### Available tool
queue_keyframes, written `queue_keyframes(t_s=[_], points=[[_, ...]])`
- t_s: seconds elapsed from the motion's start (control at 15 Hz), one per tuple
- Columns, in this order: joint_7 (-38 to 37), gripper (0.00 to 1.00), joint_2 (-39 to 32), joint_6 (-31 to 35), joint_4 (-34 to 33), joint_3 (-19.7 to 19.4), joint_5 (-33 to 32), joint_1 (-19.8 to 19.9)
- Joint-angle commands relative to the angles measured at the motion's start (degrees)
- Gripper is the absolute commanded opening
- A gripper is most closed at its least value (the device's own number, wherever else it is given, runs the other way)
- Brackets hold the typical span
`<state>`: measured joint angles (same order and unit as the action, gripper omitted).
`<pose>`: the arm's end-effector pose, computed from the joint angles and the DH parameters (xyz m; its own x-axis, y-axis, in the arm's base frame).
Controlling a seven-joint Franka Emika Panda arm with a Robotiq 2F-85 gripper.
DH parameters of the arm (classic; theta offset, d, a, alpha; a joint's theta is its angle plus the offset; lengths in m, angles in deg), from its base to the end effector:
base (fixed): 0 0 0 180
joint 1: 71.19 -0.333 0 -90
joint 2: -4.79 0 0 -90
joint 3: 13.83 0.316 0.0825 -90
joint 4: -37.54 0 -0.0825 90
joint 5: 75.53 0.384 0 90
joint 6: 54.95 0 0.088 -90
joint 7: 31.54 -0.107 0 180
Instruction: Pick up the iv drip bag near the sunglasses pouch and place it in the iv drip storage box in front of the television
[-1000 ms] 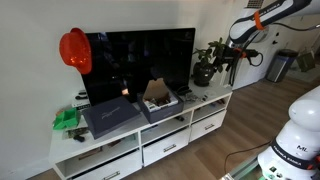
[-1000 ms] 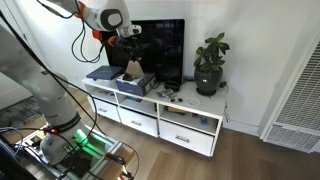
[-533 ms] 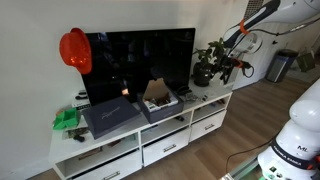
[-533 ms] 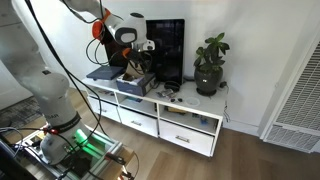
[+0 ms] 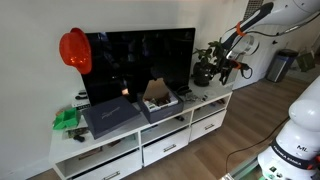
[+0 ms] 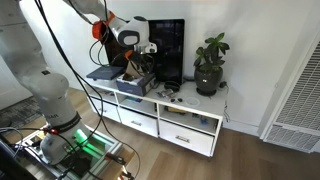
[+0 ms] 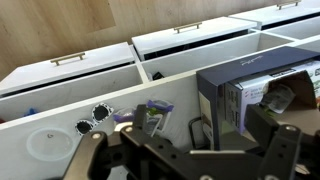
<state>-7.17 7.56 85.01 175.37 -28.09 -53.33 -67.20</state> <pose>0.4690 -0.1540 0.3393 0.9688 -0.1962 0.1514 -0.1574 -0.9589 -0.2361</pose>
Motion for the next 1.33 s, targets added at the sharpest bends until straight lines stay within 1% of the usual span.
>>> queue_keyframes(t_s=[0.0, 0.07, 0.13, 0.27, 0.33, 0.47, 0.73, 0.93, 1.07, 1.27], points=[[0.7, 1.0, -4.2, 0.3, -3.3, 1.2, 2.4, 1.7], [2.0, 1.0, -6.8, 1.2, -5.0, 1.2, 4.2, 2.0], [3.6, 1.0, -9.2, 0.6, -7.0, 1.3, 7.2, 2.5], [6.6, 1.0, -13.7, 0.4, -10.7, 2.5, 12.3, 4.2], [8.1, 1.0, -16.2, 1.6, -12.7, 3.5, 14.1, 5.3], [10.3, 1.0, -20.7, 1.7, -17.0, 5.9, 16.7, 7.8], [14.9, 1.0, -30.8, 7.0, -25.9, 11.6, 21.7, 12.7], [17.7, 1.0, -37.7, 10.6, -32.5, 15.7, 23.4, 15.9], [18.6, 1.0, -41.5, 12.1, -36.3, 18.0, 23.3, 17.6], [19.5, 1.0, -46.6, 11.3, -41.5, 21.3, 23.2, 20.4]])
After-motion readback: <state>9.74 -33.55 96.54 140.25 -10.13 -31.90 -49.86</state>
